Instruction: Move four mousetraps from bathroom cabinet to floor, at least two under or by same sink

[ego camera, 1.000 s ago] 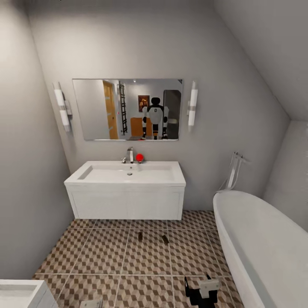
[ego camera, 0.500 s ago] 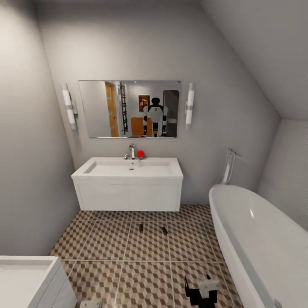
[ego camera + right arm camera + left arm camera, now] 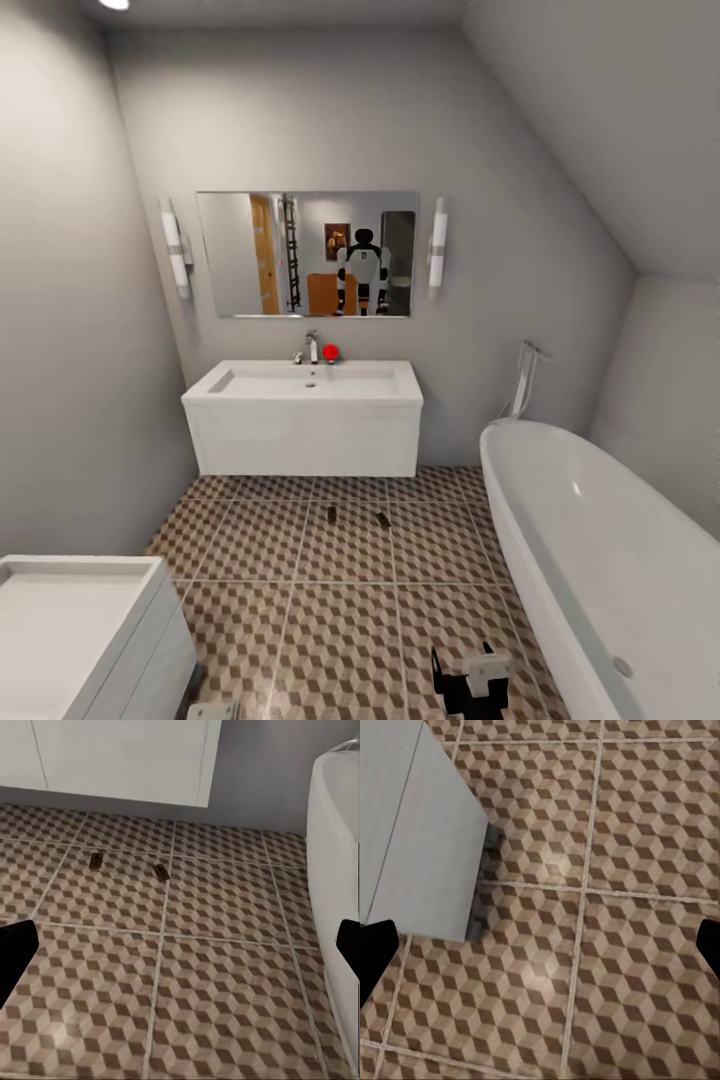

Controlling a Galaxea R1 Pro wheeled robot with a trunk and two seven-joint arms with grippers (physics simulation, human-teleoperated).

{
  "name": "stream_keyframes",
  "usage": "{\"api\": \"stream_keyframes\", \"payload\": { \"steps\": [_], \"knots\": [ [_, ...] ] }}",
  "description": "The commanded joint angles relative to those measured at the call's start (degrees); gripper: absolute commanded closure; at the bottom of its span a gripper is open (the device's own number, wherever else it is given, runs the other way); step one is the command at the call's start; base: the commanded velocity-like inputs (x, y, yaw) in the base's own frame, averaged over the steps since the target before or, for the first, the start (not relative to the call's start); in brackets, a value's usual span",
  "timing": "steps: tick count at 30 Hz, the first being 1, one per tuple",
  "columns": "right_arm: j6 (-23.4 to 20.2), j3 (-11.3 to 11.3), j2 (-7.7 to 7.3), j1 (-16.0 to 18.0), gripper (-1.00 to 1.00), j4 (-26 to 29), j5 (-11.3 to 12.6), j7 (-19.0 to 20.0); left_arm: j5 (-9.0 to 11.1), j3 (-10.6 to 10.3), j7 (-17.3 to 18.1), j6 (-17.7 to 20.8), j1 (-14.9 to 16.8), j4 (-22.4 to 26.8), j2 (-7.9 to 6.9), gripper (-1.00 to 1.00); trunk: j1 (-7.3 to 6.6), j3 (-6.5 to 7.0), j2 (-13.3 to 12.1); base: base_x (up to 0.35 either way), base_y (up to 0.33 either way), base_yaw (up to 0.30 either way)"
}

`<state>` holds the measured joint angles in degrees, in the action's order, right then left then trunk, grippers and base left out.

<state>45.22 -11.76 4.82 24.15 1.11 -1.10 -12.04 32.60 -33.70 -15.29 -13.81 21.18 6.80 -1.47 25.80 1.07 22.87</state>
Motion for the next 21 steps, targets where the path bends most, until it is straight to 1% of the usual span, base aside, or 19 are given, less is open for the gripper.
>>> {"api": "stream_keyframes", "payload": {
  "steps": [1, 15, 18, 21],
  "knots": [
    [0.0, -0.5, 0.01, 0.0, -1.00, -0.1, -0.1, -0.6, 0.4, -0.5, -0.3, -0.1, 0.0, 0.1, -0.02, -1.00, -0.01, -0.03, 0.0, -0.328, 0.000, 0.000],
    [0.0, -0.5, 0.01, 0.0, -1.00, -0.1, -0.1, -0.5, 0.4, -0.5, -0.3, -0.1, 0.0, 0.1, -0.02, -1.00, -0.01, -0.03, 0.0, -0.298, 0.000, 0.000],
    [0.0, -0.5, 0.01, 0.0, -1.00, -0.1, -0.1, -0.5, 0.4, -0.5, -0.3, -0.1, 0.0, 0.1, -0.02, -1.00, -0.01, -0.03, 0.0, -0.186, 0.000, 0.000],
    [0.0, -0.5, 0.03, 0.0, -1.00, -0.1, -0.1, -0.6, 0.4, -0.5, -0.3, -0.1, 0.0, 0.1, -0.02, -1.00, -0.01, -0.03, 0.0, -0.077, 0.000, 0.000]
  ]
}}
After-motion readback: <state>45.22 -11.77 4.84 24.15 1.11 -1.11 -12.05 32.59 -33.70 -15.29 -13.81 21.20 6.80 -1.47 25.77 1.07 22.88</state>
